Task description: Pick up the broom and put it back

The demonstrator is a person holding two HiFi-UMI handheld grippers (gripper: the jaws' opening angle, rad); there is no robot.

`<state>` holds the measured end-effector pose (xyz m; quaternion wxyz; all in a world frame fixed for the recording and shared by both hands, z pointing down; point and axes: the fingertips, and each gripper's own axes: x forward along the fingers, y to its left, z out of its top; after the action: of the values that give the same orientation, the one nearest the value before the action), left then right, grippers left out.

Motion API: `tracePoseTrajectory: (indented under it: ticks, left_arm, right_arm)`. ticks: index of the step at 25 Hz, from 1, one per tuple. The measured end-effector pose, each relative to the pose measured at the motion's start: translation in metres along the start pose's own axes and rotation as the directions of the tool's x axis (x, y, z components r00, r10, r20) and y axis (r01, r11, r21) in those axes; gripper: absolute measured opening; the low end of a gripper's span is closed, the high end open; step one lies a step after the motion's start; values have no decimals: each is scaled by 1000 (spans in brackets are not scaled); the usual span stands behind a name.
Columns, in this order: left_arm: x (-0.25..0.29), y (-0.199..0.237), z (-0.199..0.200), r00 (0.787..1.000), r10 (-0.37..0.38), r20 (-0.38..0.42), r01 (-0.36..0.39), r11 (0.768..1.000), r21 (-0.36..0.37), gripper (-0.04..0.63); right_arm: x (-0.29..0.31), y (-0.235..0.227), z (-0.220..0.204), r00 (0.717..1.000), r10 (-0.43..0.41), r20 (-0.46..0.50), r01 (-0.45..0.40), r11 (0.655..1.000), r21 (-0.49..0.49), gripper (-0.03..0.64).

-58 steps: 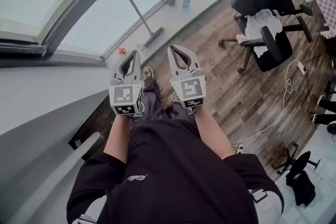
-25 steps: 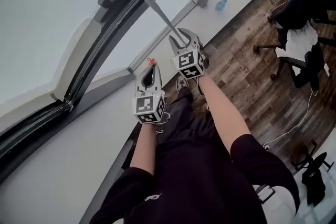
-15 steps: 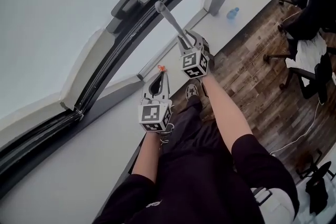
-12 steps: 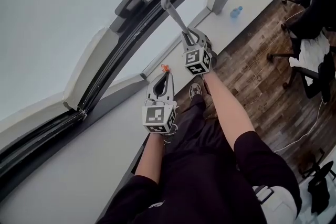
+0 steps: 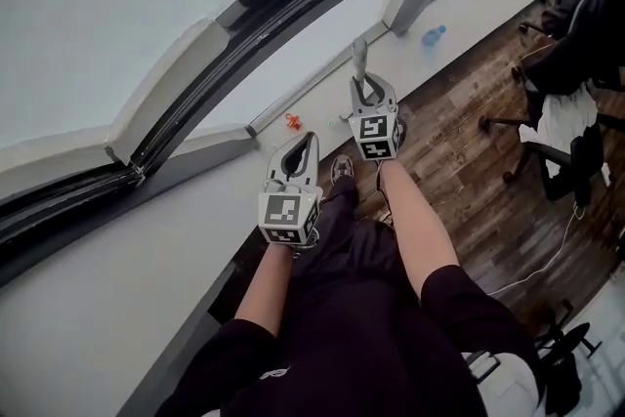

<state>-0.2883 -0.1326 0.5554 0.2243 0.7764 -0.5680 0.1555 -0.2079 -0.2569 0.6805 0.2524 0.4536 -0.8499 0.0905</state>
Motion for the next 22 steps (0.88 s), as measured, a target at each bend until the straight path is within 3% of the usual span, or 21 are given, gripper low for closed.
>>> tracePoseTrajectory:
  ticks: [6,12,18,22]
  left_arm:
    - [-20,-31,21,997,1,76,-2,1000,7,0]
    - [-50,-50,44,987,39,157,-49,997,63,0]
    - [-73,-95,54,983,61,172,-82,990,117,0]
    - [-87,-140,54,981,35,188,-60,990,131,0]
  right_arm:
    - [-73,-16,20,994,-19,107,20,1000,-5,98]
    - [-158,-27,71,964,-19,264,27,999,-27,98]
    - [-256,-40,105,945,-36,325,44,999,-19,98]
    - [-328,-49,107,935,-66,349,51,997,54,98]
